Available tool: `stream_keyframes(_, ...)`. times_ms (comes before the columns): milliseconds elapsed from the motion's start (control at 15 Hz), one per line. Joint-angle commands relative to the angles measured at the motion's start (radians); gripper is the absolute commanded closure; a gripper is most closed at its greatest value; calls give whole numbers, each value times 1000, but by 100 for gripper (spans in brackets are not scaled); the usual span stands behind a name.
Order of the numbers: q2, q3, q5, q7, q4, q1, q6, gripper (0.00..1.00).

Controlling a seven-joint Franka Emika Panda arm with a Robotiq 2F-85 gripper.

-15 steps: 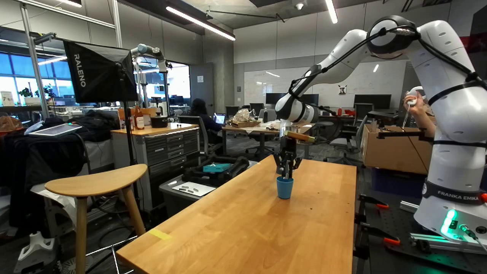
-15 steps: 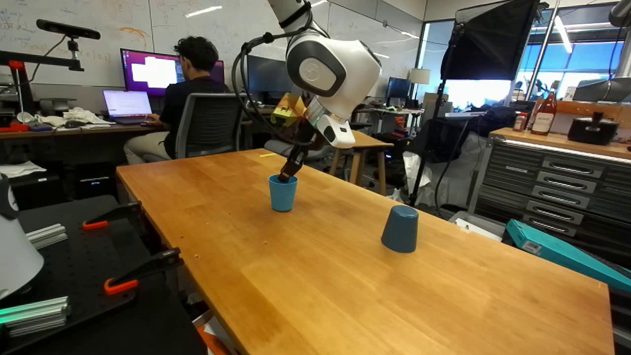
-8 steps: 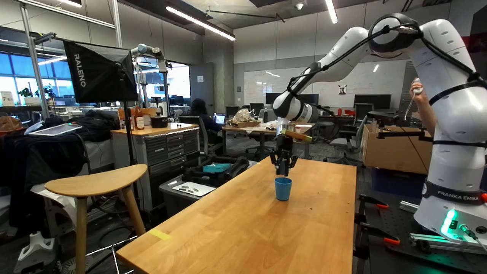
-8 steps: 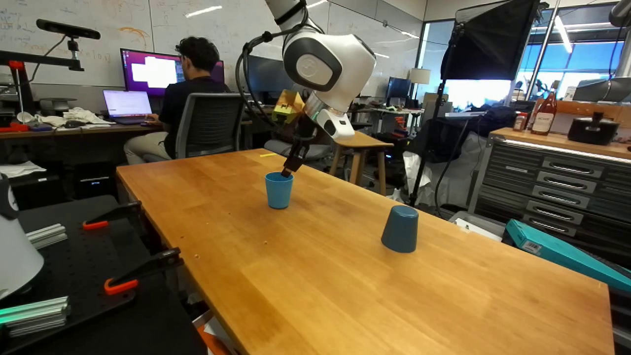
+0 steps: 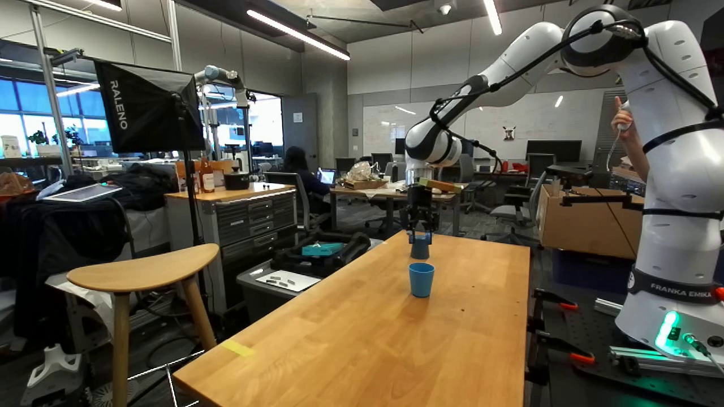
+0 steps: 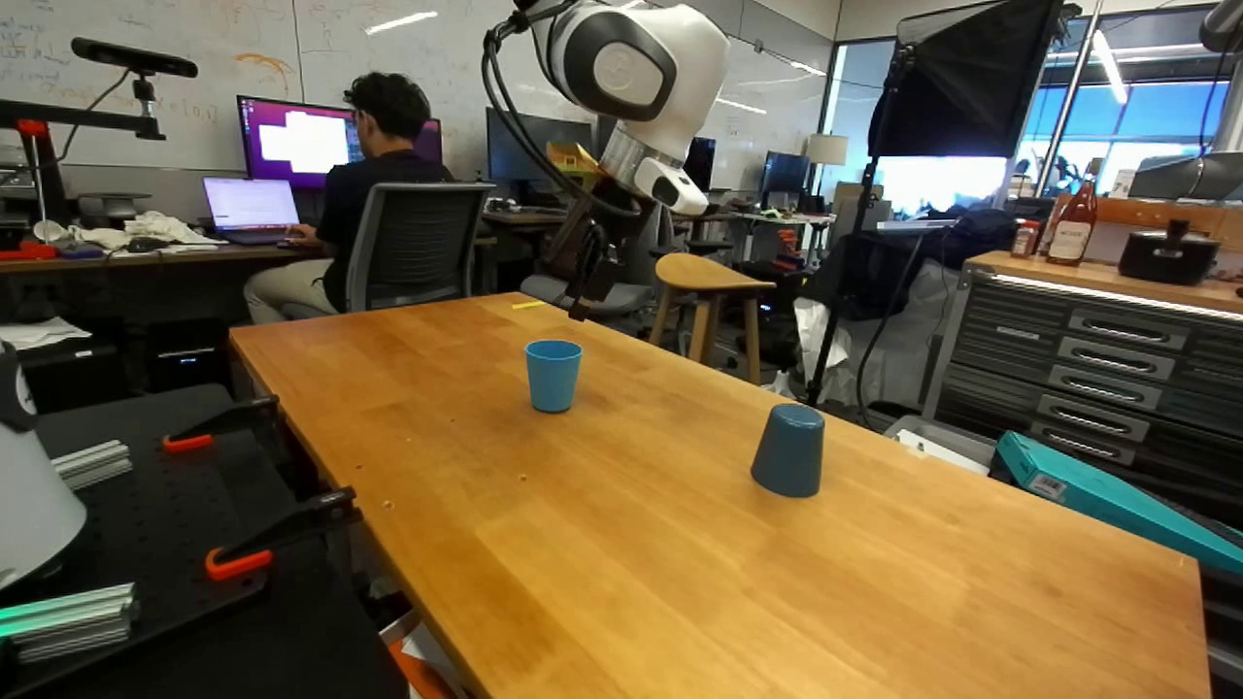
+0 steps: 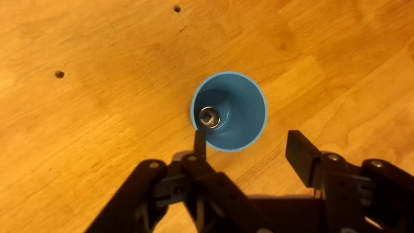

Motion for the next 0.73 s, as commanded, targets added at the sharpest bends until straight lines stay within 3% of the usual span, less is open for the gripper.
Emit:
stream_keyframes(0, -37, -36, -178, 37, 36, 46, -71, 2)
stream_keyframes(267, -49, -41, -329, 66, 77, 71, -78, 0)
stream_keyframes(667, -33, -36, -313, 67, 79, 62, -50, 0)
